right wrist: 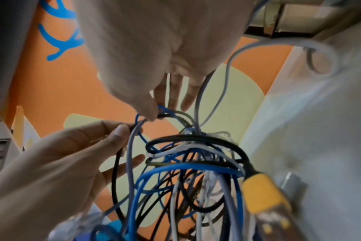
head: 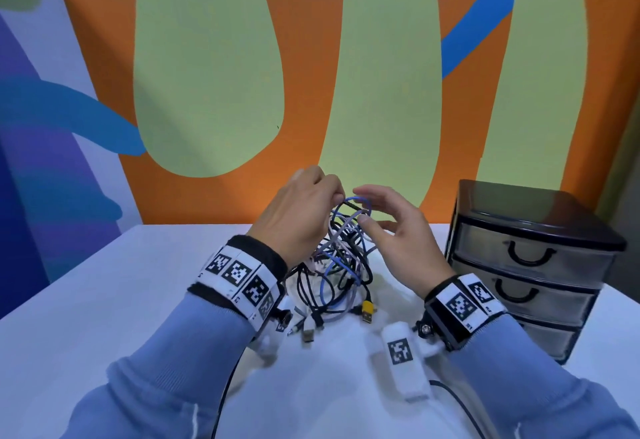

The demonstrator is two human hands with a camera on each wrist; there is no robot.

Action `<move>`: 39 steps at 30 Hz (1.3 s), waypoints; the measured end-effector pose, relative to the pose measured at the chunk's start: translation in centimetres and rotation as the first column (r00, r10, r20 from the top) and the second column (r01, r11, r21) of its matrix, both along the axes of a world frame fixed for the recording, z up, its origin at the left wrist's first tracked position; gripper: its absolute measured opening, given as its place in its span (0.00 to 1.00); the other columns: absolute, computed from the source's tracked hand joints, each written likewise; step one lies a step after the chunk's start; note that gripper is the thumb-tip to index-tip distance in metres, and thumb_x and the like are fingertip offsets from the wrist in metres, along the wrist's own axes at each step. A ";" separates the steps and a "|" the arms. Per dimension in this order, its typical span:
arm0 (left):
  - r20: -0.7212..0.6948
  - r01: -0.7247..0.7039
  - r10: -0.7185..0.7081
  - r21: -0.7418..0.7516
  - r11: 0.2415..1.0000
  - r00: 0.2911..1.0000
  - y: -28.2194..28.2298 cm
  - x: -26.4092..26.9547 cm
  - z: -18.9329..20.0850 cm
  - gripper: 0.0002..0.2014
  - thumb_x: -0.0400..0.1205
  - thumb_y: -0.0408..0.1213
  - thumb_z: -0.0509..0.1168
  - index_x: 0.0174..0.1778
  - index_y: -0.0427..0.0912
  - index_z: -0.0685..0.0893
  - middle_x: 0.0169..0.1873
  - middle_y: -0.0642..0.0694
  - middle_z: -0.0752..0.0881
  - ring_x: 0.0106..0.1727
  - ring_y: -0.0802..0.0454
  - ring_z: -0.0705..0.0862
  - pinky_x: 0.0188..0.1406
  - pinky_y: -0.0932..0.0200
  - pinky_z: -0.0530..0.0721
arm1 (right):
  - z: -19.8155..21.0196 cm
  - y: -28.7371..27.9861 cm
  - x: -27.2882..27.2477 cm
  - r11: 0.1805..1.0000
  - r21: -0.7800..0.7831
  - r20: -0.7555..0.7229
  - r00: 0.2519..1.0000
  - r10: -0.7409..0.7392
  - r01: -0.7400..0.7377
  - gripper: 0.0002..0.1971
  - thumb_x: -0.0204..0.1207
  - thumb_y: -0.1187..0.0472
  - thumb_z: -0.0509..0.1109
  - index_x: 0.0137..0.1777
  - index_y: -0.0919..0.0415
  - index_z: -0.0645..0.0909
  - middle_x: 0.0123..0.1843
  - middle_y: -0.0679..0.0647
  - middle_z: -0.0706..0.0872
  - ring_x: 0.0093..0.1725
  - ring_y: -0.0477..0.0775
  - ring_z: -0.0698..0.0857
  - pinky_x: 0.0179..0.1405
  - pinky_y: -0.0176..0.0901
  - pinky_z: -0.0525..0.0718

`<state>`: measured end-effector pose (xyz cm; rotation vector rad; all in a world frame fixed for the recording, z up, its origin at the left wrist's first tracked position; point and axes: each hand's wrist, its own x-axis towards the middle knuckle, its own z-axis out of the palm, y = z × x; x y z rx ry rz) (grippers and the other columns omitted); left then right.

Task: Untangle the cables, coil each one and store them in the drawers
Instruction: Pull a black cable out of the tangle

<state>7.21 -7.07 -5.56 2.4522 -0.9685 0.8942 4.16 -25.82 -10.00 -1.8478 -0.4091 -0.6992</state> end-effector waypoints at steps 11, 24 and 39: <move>0.164 0.049 0.039 -0.501 0.864 0.986 0.1 -0.5 1.1 0.11 0.94 0.38 0.59 0.57 0.41 0.86 0.35 0.60 0.78 0.39 0.46 0.77 0.40 0.48 0.74 | 0.4 -0.5 0.5 0.997 -0.017 -0.169 0.983 -0.074 0.072 0.08 0.85 0.60 0.74 0.58 0.45 0.86 0.48 0.58 0.89 0.45 0.67 0.88 0.35 0.53 0.84; 0.055 0.004 0.074 -0.829 0.560 0.996 2.5 0.4 2.7 0.13 0.94 0.39 0.57 0.53 0.45 0.86 0.34 0.56 0.79 0.34 0.63 0.76 0.38 0.61 0.75 | 1.2 -1.5 0.2 0.969 -0.020 -0.151 0.958 -0.245 0.244 0.06 0.83 0.64 0.71 0.51 0.52 0.85 0.36 0.51 0.77 0.29 0.50 0.72 0.30 0.44 0.71; -0.448 -0.017 -0.087 -0.223 0.975 0.890 0.2 -1.3 1.3 0.23 0.84 0.60 0.72 0.36 0.43 0.91 0.25 0.54 0.80 0.27 0.56 0.72 0.31 0.57 0.67 | 0.8 0.5 -0.5 0.965 -0.101 0.179 0.958 -0.223 0.244 0.11 0.74 0.69 0.79 0.43 0.49 0.88 0.38 0.49 0.84 0.38 0.50 0.79 0.40 0.51 0.81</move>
